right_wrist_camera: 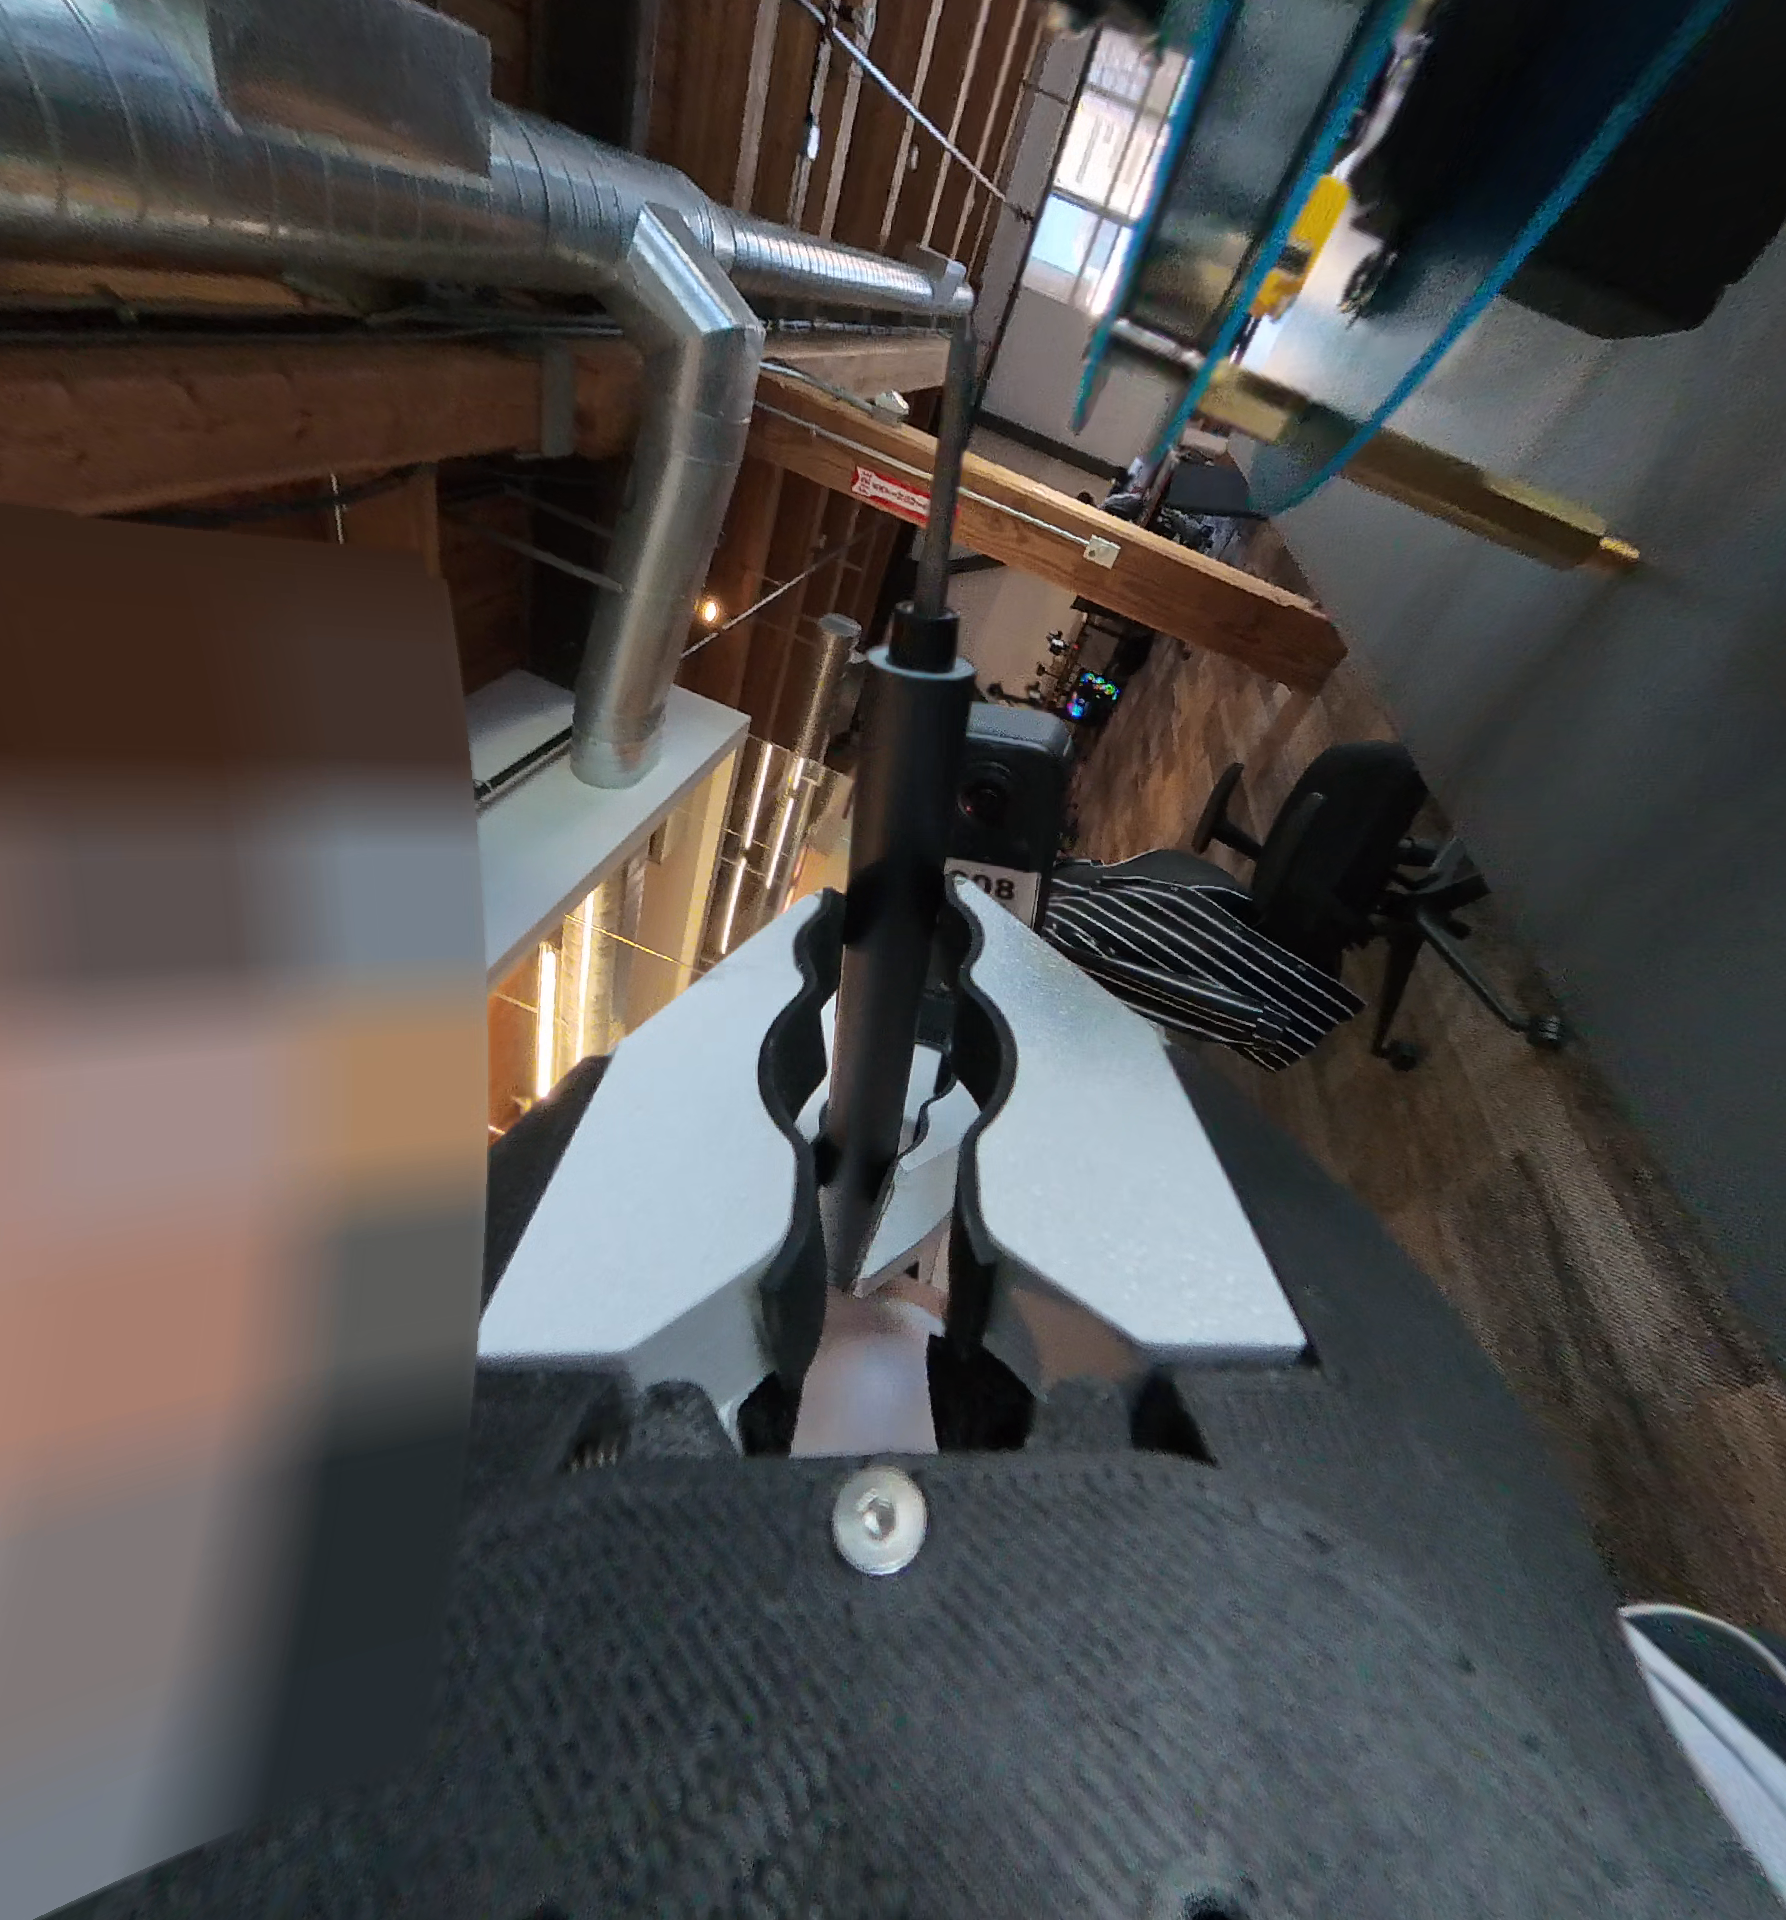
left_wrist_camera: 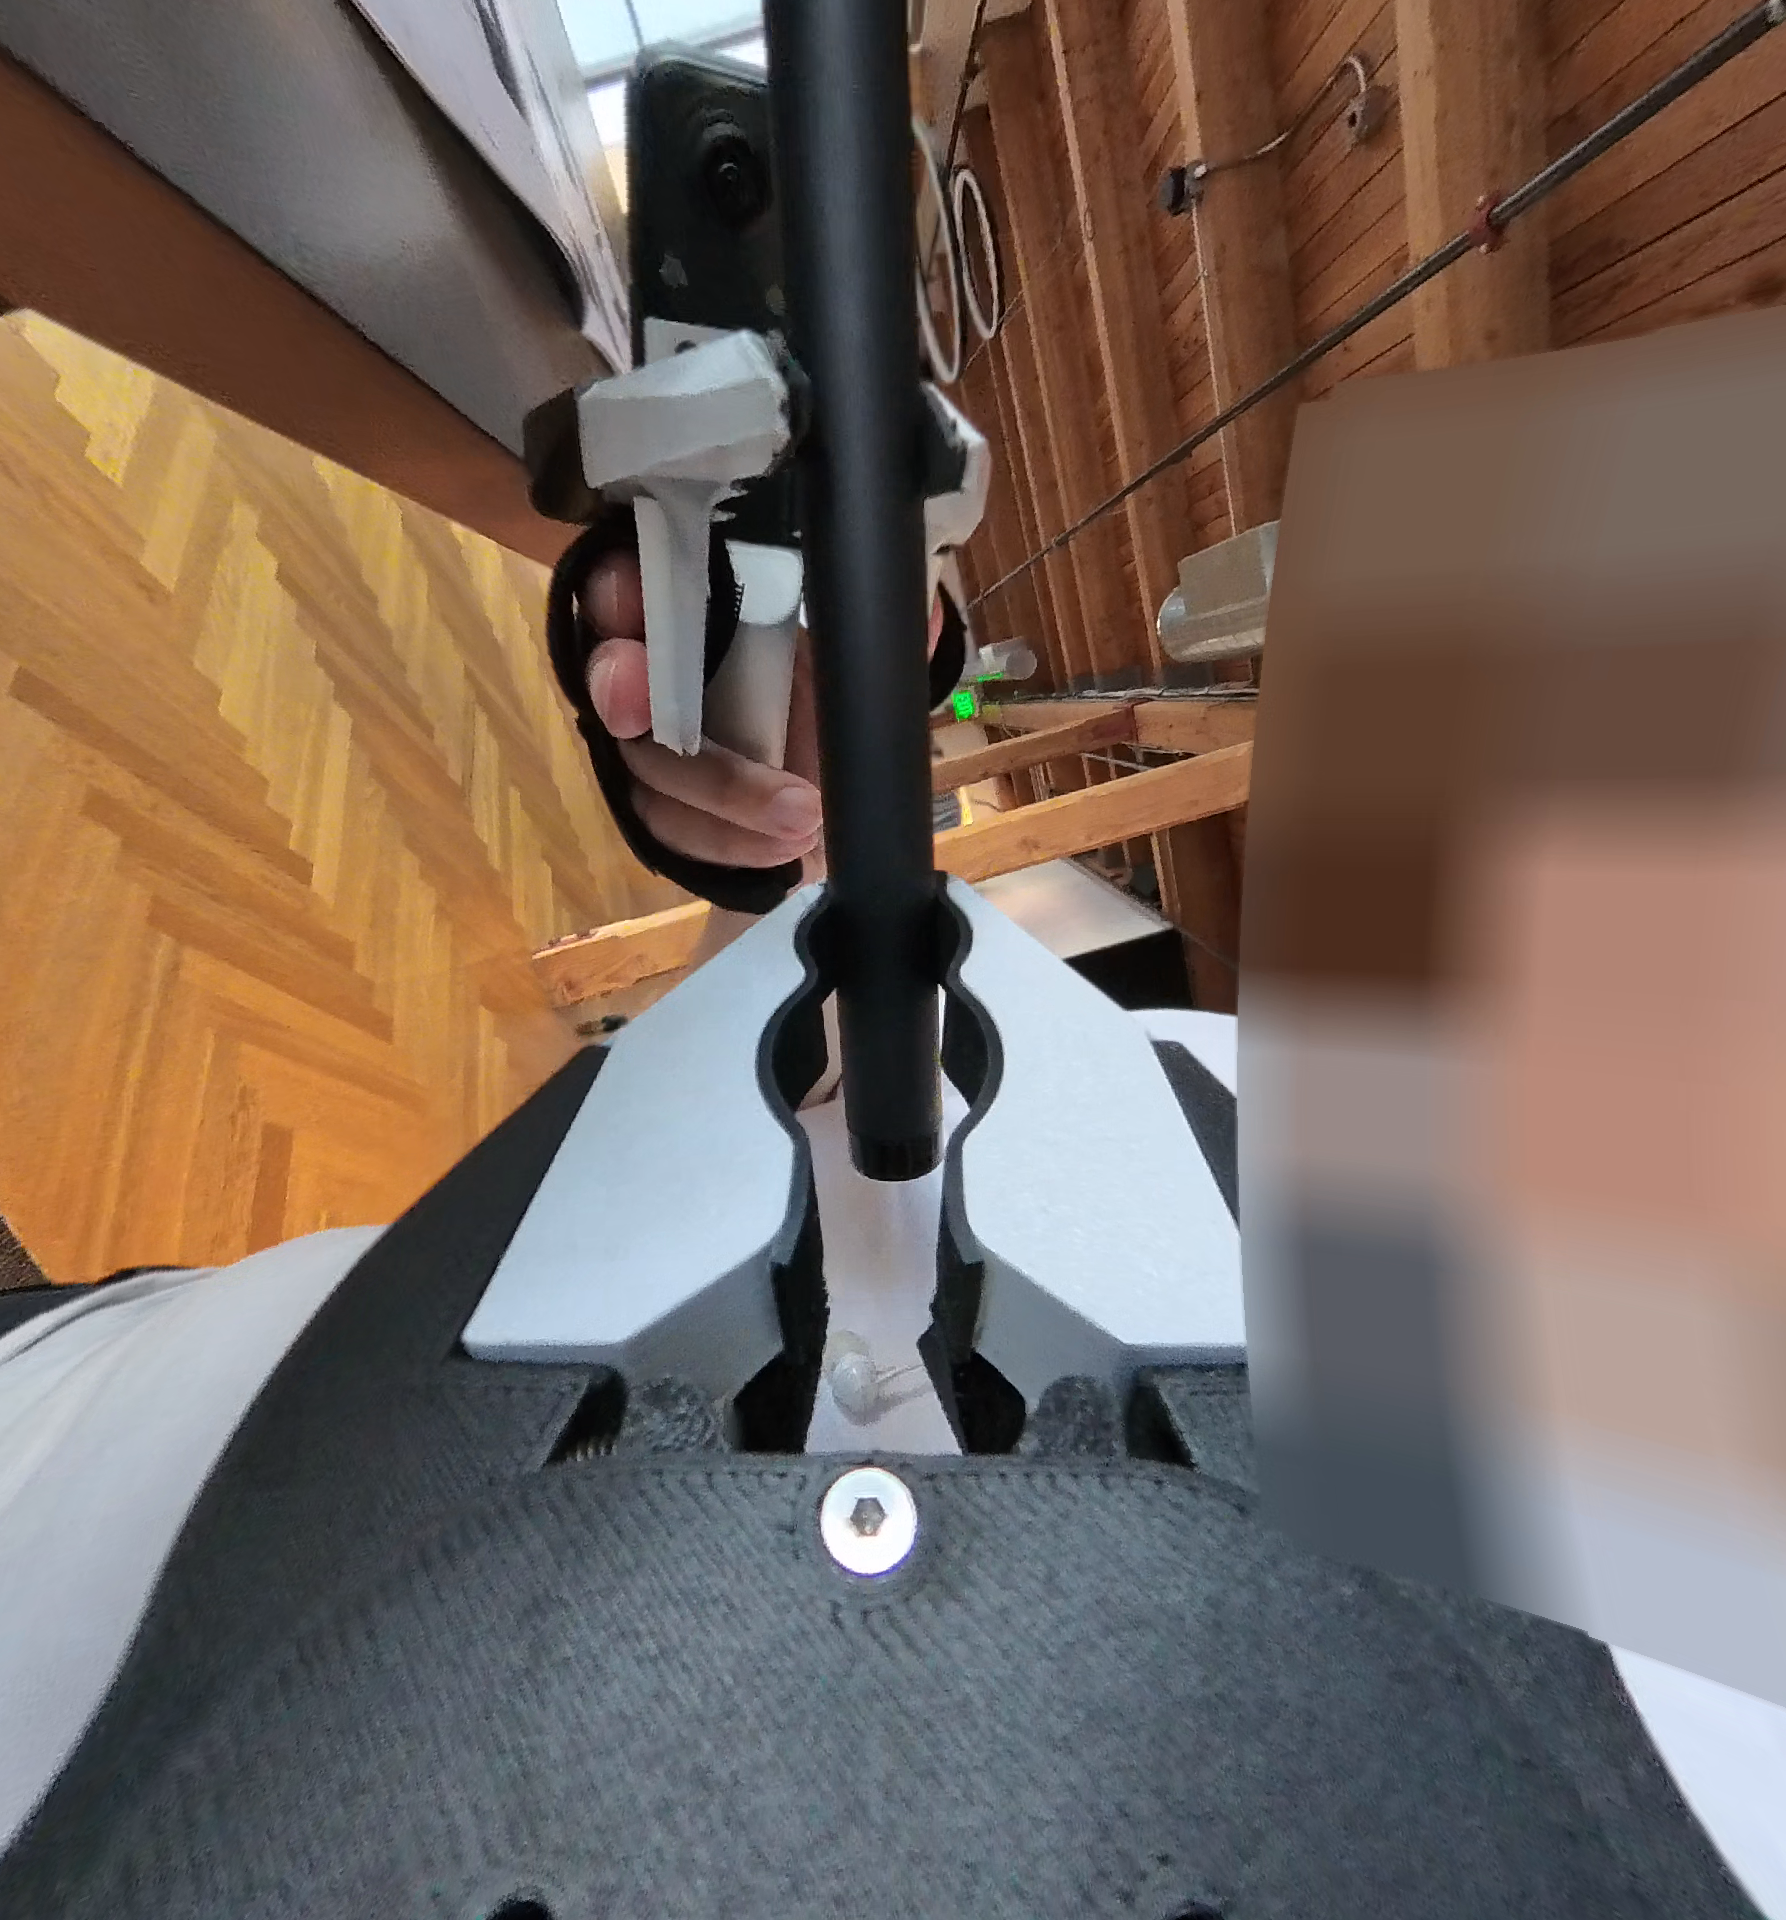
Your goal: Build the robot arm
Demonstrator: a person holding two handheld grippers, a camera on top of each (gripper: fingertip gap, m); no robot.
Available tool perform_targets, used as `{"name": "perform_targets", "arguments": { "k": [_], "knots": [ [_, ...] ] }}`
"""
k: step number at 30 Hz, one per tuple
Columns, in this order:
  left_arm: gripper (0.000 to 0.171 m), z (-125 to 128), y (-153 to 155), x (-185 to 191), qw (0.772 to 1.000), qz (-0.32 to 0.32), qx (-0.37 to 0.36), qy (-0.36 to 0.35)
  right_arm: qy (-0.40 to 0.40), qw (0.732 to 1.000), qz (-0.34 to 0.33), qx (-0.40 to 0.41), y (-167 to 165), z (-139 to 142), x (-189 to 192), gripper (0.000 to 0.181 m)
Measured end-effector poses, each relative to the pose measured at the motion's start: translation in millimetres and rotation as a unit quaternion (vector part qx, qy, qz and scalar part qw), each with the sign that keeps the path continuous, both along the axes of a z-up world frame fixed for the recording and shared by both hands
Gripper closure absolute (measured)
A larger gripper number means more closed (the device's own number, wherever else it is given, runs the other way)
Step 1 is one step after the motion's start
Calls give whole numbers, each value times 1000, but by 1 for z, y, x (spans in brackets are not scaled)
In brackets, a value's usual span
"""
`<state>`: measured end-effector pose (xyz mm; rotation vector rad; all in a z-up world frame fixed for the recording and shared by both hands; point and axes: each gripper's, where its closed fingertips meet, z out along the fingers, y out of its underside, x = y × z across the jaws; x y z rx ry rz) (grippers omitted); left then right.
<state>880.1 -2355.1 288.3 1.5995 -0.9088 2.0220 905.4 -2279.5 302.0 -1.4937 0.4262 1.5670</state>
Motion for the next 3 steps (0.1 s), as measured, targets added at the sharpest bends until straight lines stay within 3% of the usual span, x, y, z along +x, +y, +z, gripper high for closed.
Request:
{"name": "perform_targets", "arguments": {
  "k": [1, 3],
  "knots": [
    [157, -1, 3, 0, 1000, -3, 6, 1, 5, 1000, -4, 0, 3, 0, 1, 165],
    [157, -1, 9, 1, 1000, -11, 8, 2, 6, 1000, -18, 0, 8, 0, 4, 165]
  ]
}}
